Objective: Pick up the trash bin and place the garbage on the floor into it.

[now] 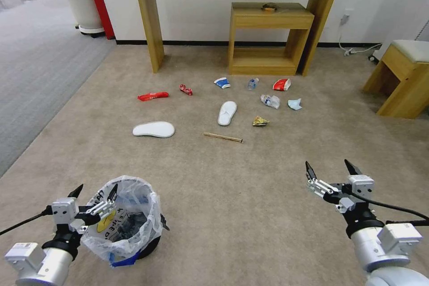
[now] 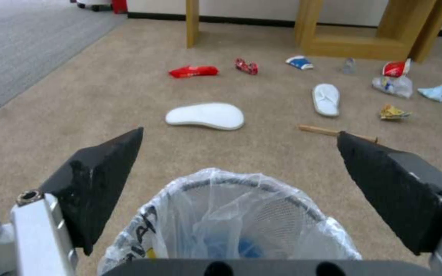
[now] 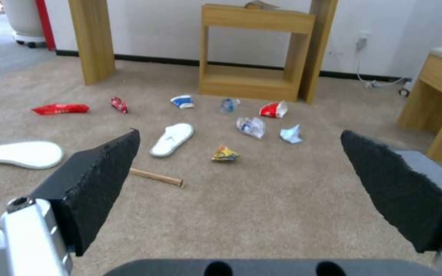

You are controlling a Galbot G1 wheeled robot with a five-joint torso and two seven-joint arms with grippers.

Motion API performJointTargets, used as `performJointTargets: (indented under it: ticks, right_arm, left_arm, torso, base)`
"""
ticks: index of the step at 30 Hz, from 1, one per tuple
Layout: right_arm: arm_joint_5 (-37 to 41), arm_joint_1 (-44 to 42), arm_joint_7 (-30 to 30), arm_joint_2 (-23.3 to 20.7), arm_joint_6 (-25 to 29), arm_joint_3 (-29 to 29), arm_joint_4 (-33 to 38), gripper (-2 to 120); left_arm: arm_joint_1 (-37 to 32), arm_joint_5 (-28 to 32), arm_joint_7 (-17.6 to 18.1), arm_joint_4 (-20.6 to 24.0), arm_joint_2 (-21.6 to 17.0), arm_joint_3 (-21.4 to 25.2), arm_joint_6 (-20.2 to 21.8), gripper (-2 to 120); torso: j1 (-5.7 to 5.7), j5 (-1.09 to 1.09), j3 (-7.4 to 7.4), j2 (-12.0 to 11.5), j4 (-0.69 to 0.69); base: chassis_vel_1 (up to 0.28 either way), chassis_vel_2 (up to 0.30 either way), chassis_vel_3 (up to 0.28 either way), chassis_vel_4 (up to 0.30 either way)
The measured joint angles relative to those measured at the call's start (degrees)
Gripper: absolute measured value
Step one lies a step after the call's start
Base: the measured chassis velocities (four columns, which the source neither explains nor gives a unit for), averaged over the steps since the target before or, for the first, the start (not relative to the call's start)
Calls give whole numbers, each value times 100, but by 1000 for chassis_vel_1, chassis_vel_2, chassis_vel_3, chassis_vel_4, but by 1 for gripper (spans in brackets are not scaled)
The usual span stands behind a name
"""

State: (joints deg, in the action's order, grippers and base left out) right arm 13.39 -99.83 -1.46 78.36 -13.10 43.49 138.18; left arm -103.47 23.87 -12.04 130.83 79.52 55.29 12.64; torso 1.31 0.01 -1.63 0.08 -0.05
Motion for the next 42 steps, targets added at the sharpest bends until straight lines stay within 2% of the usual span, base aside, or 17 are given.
performJointTargets:
  ticks: [9, 17, 31, 33, 34, 36, 37, 39, 40, 42]
  right_arm:
    - [90, 55, -38, 46, 9, 11, -88, 100]
    - [93, 59, -34, 86, 27, -51, -141, 100]
    - [85, 26, 37, 73, 21, -20, -120, 100]
    - [95, 32, 50, 45, 13, 0, -103, 100]
    - [95, 32, 50, 45, 13, 0, -103, 100]
    - [136, 37, 59, 22, 1, 15, -84, 100]
    - [136, 37, 59, 22, 1, 15, -84, 100]
    - [251, 10, 93, 11, -54, 15, -60, 100]
    - [263, -11, 96, 11, -65, 4, -60, 100]
    - [262, -21, 97, 12, -69, -7, -68, 100]
  left_arm:
    - [155, -119, 144, 36, 91, -130, 165, 100]
    - [63, -29, 201, 133, -21, -48, 206, 100]
    - [35, -9, 140, 13, -135, -37, 291, 100]
    - [61, 4, 197, -60, -409, 31, 720, 100]
    - [61, 4, 197, -60, -409, 31, 720, 100]
    - [86, 156, 341, -103, -718, 91, 1322, 100]
    - [86, 156, 341, -103, -718, 91, 1322, 100]
    - [211, 327, 538, -308, -1205, 141, 2082, 100]
    - [315, 410, 621, -482, -1431, 137, 2294, 100]
    - [392, 503, 666, -604, -1561, 118, 2414, 100]
  torso:
    - [0, 0, 0, 0, 0]
    - [0, 0, 0, 0, 0]
    - [0, -1, 0, 0, 0]
    - [0, -2, 0, 0, 1]
    - [0, -2, 0, 0, 1]
    - [0, -1, 0, 0, 0]
    - [0, -1, 0, 0, 0]
    - [0, -2, 0, 0, 0]
    - [0, -2, 0, 0, -1]
    - [0, -2, 0, 0, -2]
  base:
    - [0, 0, 0, 0]
    - [0, 0, 0, 0]
    - [0, 0, 0, 0]
    - [0, 0, 0, 0]
    - [0, 0, 0, 0]
    - [0, 0, 0, 0]
    - [0, 0, 0, 0]
    - [0, 0, 0, 0]
    - [0, 0, 0, 0]
    - [0, 0, 0, 0]
